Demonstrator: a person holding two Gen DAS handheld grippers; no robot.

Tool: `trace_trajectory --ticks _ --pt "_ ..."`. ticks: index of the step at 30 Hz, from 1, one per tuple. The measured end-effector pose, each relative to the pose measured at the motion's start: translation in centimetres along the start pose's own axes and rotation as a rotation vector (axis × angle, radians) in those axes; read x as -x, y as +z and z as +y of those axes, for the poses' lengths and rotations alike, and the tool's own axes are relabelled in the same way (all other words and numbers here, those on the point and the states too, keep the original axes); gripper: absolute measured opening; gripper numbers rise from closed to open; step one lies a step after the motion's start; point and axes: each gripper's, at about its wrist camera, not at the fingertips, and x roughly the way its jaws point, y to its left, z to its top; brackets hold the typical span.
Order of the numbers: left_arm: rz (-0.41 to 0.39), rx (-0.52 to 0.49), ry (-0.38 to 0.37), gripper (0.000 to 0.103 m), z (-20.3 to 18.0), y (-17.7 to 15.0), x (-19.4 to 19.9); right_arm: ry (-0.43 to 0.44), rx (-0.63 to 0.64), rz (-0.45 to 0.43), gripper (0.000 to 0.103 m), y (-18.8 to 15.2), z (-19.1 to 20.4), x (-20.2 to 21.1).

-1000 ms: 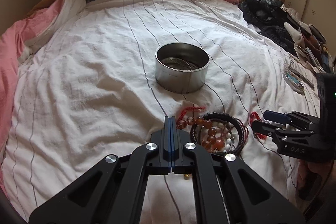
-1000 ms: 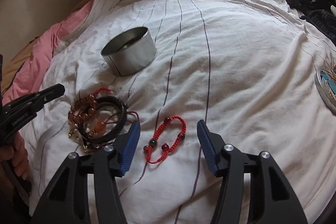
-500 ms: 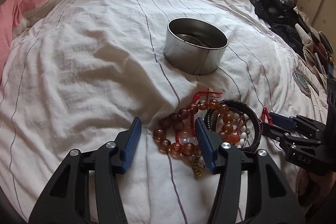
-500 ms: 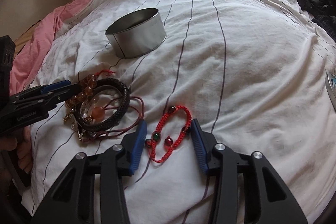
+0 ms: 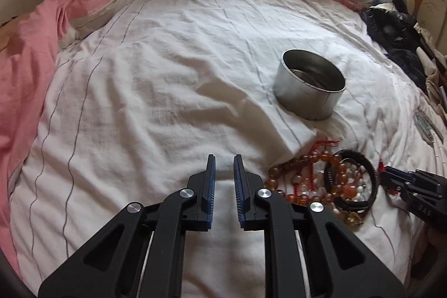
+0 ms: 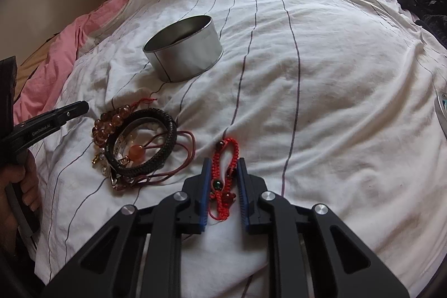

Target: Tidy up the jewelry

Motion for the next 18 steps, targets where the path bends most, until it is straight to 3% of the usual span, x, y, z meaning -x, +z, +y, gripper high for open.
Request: trace_trajectory --ticks 1,5,8,11,13,15,18 --pt "-0.002 -0.017 -0.025 0.014 -0.6 0.0 0.1 -0.002 -0.002 -0.001 0.019 0.0 0.0 0.0" --pt "0.022 -0.099 -0.044 0.036 -3.1 -0.7 -1.0 -0.014 -0.002 0.0 0.025 0.0 0.0 -0.2" --pt "0.078 -0.124 -0.002 0.036 -3.6 -1.3 -2.6 -0.013 0.0 0.009 0.028 0.1 -0.1 -0.4" --pt "0.046 -0.138 0.058 0.011 -3.3 -1.1 -1.8 -0.015 0.007 0.01 0.03 0.1 0.1 -0.4" --pt "0.011 -0.119 0.089 0.011 -2.5 -0.7 -0.9 -0.005 0.01 0.002 0.029 0.1 0.3 -0.2" --pt "0.016 -0.08 0.066 0.011 -1.7 -0.5 -0.8 -0.004 0.014 -0.001 0.03 0.1 0.3 -0.1" --pt "0.053 -0.079 0.052 0.015 -1.9 -0.9 -1.4 -0.018 0.026 0.003 0.048 0.0 0.6 0.0"
